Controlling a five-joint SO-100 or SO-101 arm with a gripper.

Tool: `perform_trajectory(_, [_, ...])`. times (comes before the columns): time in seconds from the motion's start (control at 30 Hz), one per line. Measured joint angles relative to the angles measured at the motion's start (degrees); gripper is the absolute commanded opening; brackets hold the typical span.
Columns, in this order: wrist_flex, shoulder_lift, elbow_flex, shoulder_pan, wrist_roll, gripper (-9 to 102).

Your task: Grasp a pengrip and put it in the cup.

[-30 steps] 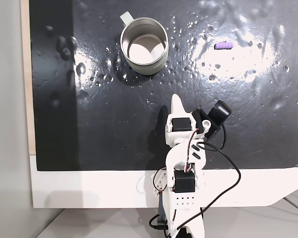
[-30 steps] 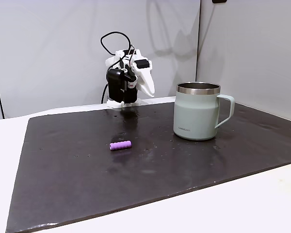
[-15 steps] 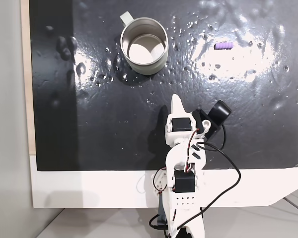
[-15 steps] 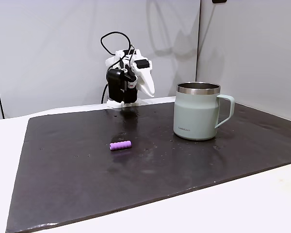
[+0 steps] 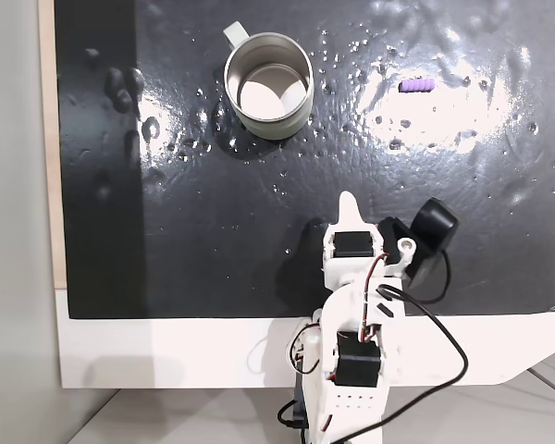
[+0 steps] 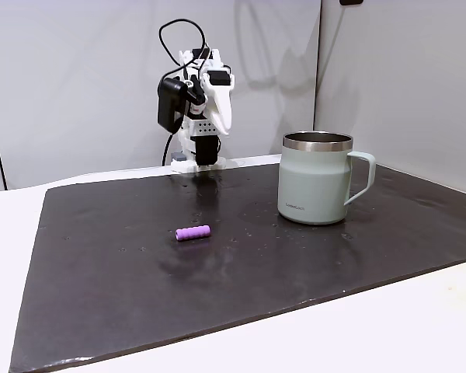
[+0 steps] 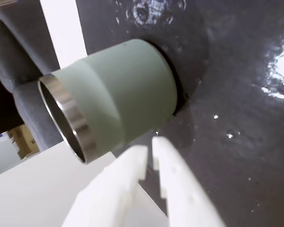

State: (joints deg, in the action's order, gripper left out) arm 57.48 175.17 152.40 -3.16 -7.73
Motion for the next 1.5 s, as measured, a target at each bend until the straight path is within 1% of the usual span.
perform_trajectory(0.23, [3.96, -19.51, -17.84, -5.62, -3.52, 1])
perform_trajectory(0.27, [4.13, -21.97, -19.78, -6.42, -4.22, 3])
perform_trajectory(0.33, [4.83, -26.89, -23.82, -8.09, -5.71, 12])
perform_trajectory(0.4, [5.89, -32.43, -28.30, -9.84, -6.86, 17])
perform_trajectory(0.47, [7.03, -38.67, -33.13, -11.60, -7.56, 22])
perform_trajectory(0.63, [8.00, -51.94, -43.33, -14.85, -9.40, 29])
perform_trajectory(0.8, [10.72, -62.31, -53.00, -14.68, -9.84, 29])
perform_trajectory(0.9, [13.36, -70.05, -61.44, -14.68, -10.02, 28])
perform_trajectory(1.07, [20.30, -84.99, -79.19, -14.68, -9.93, 28])
perform_trajectory(1.17, [23.64, -92.81, -87.19, -14.68, -9.93, 28])
perform_trajectory(1.5, [37.79, -118.74, -118.30, -14.41, -6.77, 28])
